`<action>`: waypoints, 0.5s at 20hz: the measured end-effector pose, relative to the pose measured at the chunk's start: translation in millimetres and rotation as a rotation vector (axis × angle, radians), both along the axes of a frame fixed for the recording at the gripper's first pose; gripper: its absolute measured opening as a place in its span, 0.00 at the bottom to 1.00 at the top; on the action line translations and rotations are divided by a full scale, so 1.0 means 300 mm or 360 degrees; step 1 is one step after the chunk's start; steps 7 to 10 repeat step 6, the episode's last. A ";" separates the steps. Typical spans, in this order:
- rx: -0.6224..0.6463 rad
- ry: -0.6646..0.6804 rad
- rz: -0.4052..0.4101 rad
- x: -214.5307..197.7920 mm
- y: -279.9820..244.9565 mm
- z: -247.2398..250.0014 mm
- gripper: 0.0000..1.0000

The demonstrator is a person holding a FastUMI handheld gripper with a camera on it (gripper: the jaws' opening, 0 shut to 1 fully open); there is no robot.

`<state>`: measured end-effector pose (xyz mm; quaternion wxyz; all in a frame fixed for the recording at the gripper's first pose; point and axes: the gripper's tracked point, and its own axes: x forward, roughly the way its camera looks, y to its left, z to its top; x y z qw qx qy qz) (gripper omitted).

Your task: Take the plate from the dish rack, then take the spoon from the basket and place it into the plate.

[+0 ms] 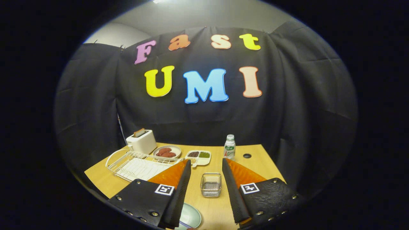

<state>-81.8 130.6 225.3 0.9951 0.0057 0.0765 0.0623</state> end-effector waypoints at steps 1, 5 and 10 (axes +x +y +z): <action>-0.0013 -0.0050 -0.0021 -0.007 -0.016 0.050 0.61; -0.0031 -0.0198 -0.0174 -0.008 -0.078 0.183 0.96; -0.0024 -0.0213 -0.0184 -0.013 -0.070 0.187 0.96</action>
